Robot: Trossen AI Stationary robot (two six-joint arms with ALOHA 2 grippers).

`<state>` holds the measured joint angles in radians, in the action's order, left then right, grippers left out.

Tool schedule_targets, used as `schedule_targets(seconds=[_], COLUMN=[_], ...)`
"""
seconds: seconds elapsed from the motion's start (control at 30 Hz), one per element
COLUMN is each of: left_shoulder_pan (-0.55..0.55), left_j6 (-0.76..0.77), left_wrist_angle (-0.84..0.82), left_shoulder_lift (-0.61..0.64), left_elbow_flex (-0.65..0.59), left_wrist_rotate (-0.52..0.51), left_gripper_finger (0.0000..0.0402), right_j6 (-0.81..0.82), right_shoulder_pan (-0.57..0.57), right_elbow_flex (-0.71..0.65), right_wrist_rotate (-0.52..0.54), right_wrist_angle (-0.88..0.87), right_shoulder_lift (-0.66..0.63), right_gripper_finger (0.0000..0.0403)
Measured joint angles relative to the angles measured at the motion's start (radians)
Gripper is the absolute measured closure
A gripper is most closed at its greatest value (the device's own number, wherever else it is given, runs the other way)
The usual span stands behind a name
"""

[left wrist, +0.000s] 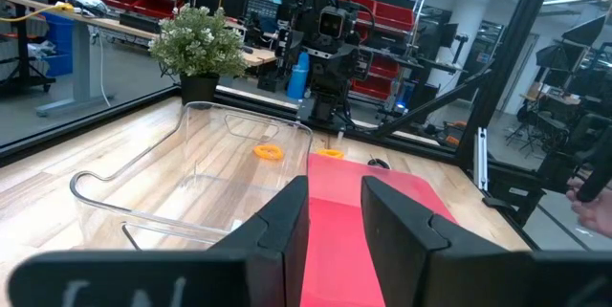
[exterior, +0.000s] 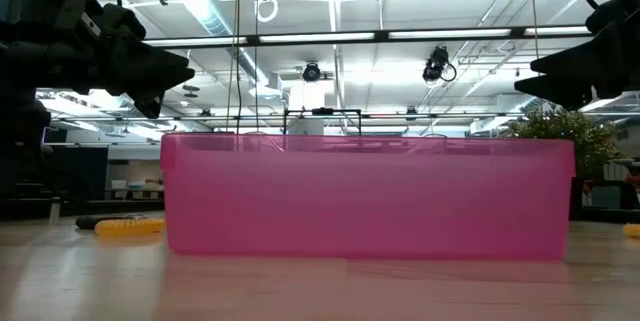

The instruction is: Sort spring keychains

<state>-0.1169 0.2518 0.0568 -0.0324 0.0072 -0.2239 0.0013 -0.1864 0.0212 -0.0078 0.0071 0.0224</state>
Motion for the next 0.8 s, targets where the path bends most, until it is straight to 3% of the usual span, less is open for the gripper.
schedule_targets(seconds=[0.33, 0.57, 0.8], left_shoulder_pan=[0.000, 0.000, 0.000], left_j6=[0.000, 0.000, 0.000], left_wrist_angle=[0.000, 0.000, 0.000], left_shoulder_lift=[0.000, 0.000, 0.000], left_elbow_flex=[0.000, 0.000, 0.000], left_wrist_rotate=[0.000, 0.000, 0.000], left_gripper_finger=[0.0298, 0.0298, 0.0298], right_j6=[-0.001, -0.068, 0.034], right_shoulder_pan=[0.000, 0.000, 0.000], right_elbow_flex=[0.000, 0.000, 0.000], right_wrist_rotate=[0.000, 0.000, 0.000], right_wrist_angle=[0.202, 0.482, 0.771], right_shoulder_lift=[0.000, 0.000, 0.000], right_gripper_finger=[0.0078, 0.0078, 0.0078])
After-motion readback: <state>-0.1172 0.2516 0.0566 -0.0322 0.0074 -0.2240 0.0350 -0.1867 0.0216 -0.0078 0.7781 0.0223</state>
